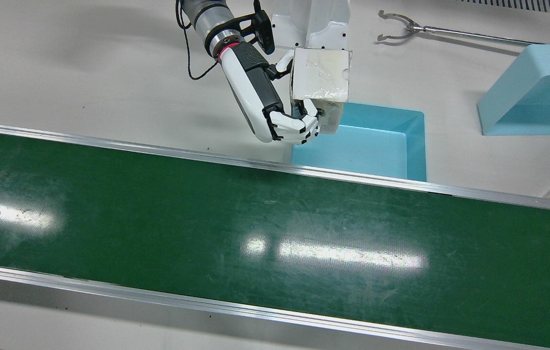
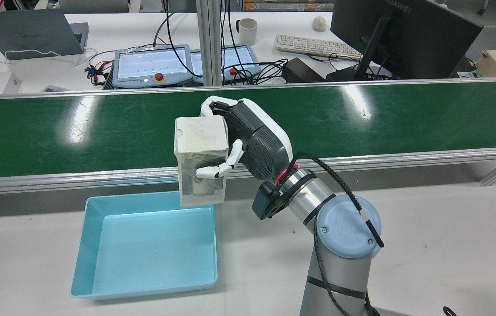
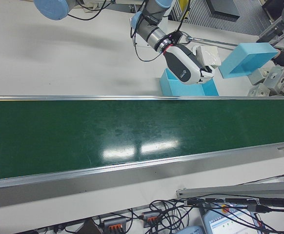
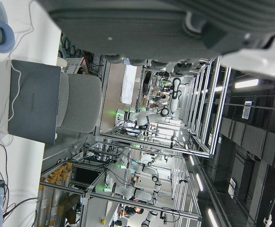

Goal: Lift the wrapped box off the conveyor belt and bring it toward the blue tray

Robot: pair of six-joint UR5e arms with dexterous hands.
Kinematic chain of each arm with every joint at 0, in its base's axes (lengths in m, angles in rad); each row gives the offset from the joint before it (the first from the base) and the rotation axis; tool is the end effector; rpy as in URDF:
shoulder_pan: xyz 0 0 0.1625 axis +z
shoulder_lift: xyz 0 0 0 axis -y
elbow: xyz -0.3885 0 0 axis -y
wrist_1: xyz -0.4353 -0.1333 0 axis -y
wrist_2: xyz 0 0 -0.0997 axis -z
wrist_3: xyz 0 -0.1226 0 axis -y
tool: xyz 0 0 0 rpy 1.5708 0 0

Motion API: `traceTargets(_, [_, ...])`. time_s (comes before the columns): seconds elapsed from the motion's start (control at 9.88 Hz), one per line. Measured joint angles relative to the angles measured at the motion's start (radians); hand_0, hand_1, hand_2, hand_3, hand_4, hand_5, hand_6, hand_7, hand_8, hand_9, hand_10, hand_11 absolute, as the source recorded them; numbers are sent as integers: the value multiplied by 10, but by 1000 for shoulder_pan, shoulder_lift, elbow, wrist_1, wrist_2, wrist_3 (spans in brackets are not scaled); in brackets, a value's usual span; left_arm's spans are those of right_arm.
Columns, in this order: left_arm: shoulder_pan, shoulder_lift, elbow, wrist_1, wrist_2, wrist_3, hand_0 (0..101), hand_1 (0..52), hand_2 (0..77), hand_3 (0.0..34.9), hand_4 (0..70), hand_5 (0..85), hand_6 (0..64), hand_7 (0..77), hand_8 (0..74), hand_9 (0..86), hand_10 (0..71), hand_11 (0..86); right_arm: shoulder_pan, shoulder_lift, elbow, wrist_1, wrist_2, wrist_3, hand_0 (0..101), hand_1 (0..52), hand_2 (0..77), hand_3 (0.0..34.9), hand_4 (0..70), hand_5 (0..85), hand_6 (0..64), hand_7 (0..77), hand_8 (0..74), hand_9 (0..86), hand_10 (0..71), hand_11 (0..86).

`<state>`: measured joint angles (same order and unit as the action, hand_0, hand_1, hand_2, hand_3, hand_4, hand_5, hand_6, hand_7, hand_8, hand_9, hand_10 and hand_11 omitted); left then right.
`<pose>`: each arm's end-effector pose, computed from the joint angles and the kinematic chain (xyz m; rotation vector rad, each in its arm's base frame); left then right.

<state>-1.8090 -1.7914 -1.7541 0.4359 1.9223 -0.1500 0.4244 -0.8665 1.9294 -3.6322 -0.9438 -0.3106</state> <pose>-0.2294 -0.5588 0.4738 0.2961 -2.1440 2.2298 -0.4629 -0.4344 0.1083 -0.6026 -2.4318 1.5364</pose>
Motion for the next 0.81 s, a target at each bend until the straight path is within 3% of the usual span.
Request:
traceTargets(0.1, [0,0,0,0,0,0,0,0,11,0,0,11,0,5,5,0,5,0,-9,1,-7,8,-1,-3,528,5,387,16,349,682,425,698,453,660,491,480])
traceTargets(0.2, [0,0,0,0,0,0,0,0,11,0,0,11,0,5,5,0,5,0,-21,2,-13,13,-3,-4,528,5,387,16,349,682,425,698,453,660,491,480])
traceTargets(0.41, [0,0,0,0,0,0,0,0,11,0,0,11,0,5,5,0,5,0,-39,2,-17,33,-5,-4,525,5,387,64,185,502,305,595,273,485,491,480])
traceTargets(0.51, [0,0,0,0,0,0,0,0,11,0,0,11,0,5,5,0,5,0,-43,2,-17,51,-6,-4,502,5,387,93,87,415,245,584,169,398,507,660])
traceTargets(0.61, [0,0,0,0,0,0,0,0,11,0,0,11,0,5,5,0,5,0,-45,1,-15,64,-7,-4,462,164,87,131,65,295,153,578,38,300,453,600])
traceTargets(0.71, [0,0,0,0,0,0,0,0,11,0,0,11,0,5,5,0,0,0,-46,-1,-11,71,-7,-3,467,235,82,171,76,175,49,365,0,169,382,535])
traceTargets(0.81, [0,0,0,0,0,0,0,0,11,0,0,11,0,5,5,0,0,0,-46,-4,-4,73,-7,-1,467,87,125,204,147,229,0,229,0,38,278,442])
